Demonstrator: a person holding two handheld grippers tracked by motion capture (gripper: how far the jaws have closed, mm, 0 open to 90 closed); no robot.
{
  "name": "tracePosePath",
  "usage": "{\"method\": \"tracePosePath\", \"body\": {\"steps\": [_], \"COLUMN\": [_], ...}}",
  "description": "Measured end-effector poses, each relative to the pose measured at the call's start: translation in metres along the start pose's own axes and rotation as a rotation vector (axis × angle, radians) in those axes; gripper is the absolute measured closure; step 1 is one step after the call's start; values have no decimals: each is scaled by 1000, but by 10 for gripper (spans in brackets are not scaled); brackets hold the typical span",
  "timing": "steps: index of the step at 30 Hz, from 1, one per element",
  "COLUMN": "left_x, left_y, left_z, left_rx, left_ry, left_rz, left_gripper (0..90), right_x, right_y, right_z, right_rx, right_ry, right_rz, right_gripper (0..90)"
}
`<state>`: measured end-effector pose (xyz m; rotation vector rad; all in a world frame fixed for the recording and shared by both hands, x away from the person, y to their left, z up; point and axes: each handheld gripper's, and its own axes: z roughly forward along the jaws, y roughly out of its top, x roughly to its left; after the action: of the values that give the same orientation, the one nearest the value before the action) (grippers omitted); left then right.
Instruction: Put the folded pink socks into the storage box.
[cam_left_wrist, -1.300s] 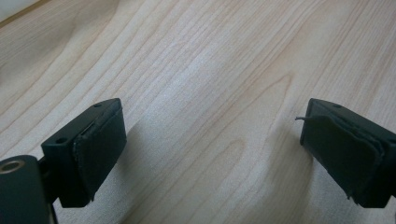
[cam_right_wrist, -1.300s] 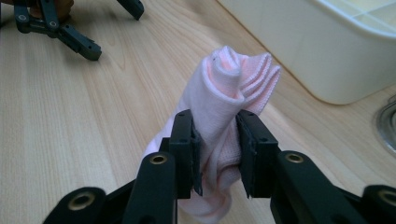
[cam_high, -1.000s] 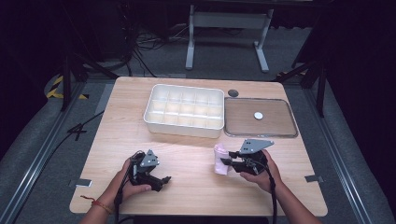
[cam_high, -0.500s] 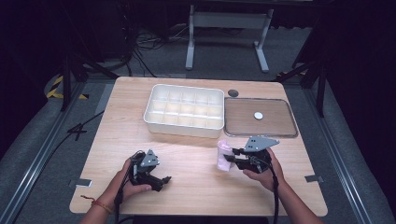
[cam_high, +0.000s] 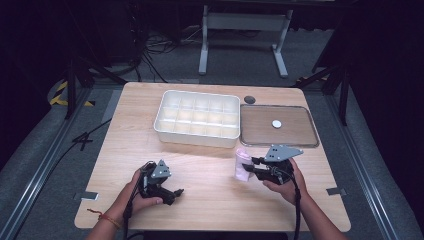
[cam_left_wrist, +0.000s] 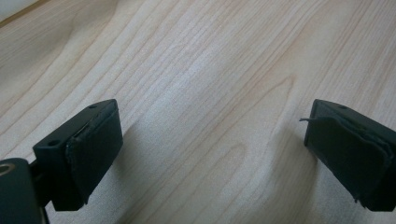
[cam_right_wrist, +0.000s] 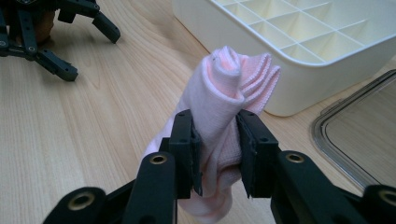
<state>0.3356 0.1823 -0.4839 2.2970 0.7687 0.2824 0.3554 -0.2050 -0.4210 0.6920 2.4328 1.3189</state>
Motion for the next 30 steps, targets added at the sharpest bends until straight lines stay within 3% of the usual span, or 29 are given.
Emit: {"method": "tracePosePath", "body": {"steps": [12, 30], "left_x": [0, 0], "left_y": [0, 0], "left_z": [0, 0], "left_rx": [0, 1], "left_ry": [0, 0], "left_rz": [0, -1], "left_gripper": [44, 44], "right_x": [-7, -17], "right_y": [8, 35], "right_z": [-8, -10], "right_rx": [-33, -73], "right_ry": [-42, -87], "right_rz": [-9, -49], "right_gripper": [698, 697]}}
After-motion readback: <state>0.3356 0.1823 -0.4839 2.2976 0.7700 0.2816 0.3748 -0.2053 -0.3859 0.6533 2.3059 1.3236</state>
